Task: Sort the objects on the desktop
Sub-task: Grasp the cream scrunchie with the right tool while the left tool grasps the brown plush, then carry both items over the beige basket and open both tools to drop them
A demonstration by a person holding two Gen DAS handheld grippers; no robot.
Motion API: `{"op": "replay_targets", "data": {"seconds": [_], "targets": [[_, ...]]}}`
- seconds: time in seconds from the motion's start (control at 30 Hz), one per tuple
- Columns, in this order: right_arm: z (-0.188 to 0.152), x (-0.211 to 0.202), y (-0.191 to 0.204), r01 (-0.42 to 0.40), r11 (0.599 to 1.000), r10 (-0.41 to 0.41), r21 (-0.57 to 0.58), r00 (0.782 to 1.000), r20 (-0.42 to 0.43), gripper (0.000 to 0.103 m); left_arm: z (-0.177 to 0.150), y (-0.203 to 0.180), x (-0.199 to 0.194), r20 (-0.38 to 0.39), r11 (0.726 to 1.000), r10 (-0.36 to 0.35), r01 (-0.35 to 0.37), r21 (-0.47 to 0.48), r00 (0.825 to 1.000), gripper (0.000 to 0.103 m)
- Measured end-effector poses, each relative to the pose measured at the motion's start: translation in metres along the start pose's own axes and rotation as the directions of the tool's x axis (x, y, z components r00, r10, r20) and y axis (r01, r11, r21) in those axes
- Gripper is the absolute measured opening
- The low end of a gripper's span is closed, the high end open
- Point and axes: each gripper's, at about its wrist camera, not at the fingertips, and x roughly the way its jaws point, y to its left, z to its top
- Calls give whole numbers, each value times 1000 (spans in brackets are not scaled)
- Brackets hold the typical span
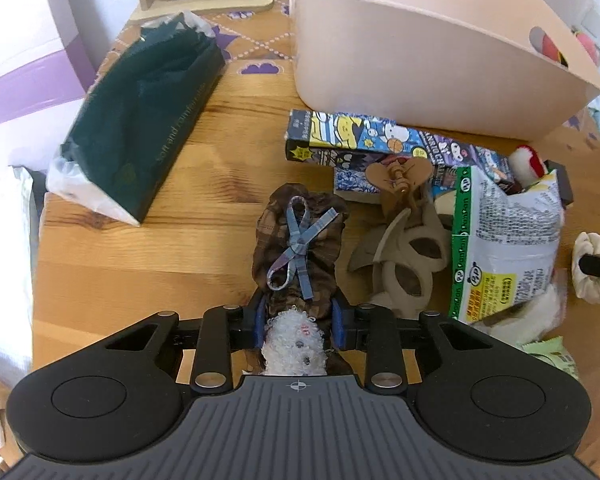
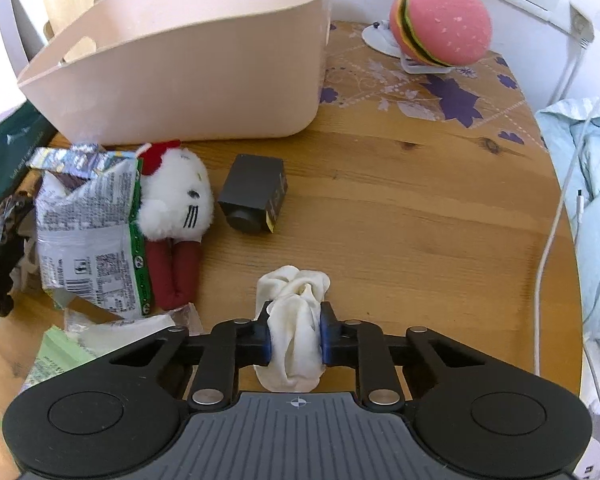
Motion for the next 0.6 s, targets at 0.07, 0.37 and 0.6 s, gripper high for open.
{"op": "replay_targets", "data": {"seconds": [0.07, 0.37, 0.6], "targets": [[0, -8, -1, -7, 1000, 7, 6, 1000, 16, 19, 1, 2, -11, 19, 1000, -8, 8, 2, 1000, 31], [20, -52, -2, -37, 999, 39, -19, 994, 100, 19, 24, 5, -60, 132, 999, -31, 28, 19, 991, 31], [51, -87, 1, -66, 996, 76, -59, 979, 189, 19, 51, -5, -87, 215, 998, -44, 35, 48, 976, 31]]}}
